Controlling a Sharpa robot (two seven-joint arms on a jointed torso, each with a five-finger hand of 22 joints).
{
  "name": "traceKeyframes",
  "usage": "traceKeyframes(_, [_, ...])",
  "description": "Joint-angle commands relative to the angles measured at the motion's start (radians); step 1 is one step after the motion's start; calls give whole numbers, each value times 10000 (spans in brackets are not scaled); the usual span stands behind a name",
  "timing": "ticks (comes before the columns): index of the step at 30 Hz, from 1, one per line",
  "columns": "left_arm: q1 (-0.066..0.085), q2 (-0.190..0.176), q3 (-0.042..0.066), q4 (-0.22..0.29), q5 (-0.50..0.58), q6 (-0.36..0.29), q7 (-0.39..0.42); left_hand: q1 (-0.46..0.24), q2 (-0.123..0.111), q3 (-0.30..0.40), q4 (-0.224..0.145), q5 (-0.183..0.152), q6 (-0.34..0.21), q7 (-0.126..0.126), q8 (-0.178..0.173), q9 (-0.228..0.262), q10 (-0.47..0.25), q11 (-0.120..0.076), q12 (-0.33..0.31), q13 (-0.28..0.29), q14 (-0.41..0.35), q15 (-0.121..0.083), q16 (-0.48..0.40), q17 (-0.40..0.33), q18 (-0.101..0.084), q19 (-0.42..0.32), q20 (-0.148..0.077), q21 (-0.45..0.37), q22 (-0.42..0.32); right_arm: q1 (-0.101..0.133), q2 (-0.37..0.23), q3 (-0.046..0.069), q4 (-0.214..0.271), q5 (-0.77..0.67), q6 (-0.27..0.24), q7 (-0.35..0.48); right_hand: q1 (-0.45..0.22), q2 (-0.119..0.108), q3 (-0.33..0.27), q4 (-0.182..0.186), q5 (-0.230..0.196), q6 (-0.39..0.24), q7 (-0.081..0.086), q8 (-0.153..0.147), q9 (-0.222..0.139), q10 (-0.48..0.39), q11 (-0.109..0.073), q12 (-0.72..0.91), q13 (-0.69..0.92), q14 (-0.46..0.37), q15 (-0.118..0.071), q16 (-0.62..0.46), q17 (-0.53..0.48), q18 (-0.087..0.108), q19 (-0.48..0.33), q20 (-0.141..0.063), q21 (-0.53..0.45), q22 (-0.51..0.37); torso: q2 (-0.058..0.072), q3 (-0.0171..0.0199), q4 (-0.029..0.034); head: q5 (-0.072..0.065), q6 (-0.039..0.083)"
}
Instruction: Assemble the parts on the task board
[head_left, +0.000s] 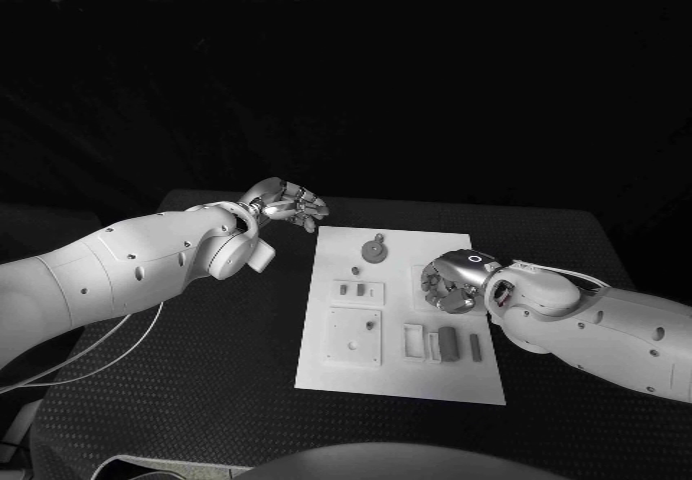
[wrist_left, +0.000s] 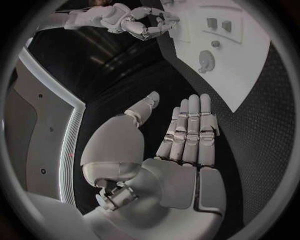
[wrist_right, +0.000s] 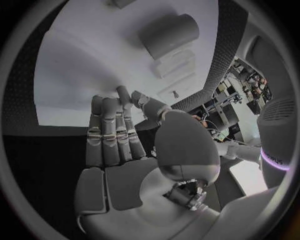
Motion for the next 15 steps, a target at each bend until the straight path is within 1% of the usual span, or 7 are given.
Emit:
traceKeyframes(1, [9,2,9,29,82,139,105,-69,-28,-28,30,10,9,-7,35,-18,-58,-17,4,-10,36,20,-66,12,88,32,12,-64,8,-35,10,-24,-6,-232,110,61,4,140,6,-90,24,77,0,38,11,99,14,3,24,19,-44,54,-23,24,92,-1,55,233,-7,-7,-8,4,-18])
traceKeyframes(5, [9,0,9,28,82,143,89,-75,-29,-30,35,10,6,-4,34,-20,-63,-16,1,-13,35,21,-74,20,87,30,13,-68,9,-36,19,-25,-36,-244,38,45,-7,216,29,-159,26,125,-18,44,14,106,11,-25,40,19,-48,57,-54,24,87,2,61,229,-6,-1,-13,7,-16])
traceKeyframes(15, [9,-8,9,30,83,157,79,-77,-28,-31,43,10,-5,7,31,-26,-73,-11,-3,-20,31,24,-98,44,86,27,14,-80,10,-36,12,-26,-40,-255,7,58,-18,268,65,-265,28,158,-27,29,8,86,21,-84,55,25,-39,73,-92,24,93,2,76,227,-10,1,-16,6,-37])
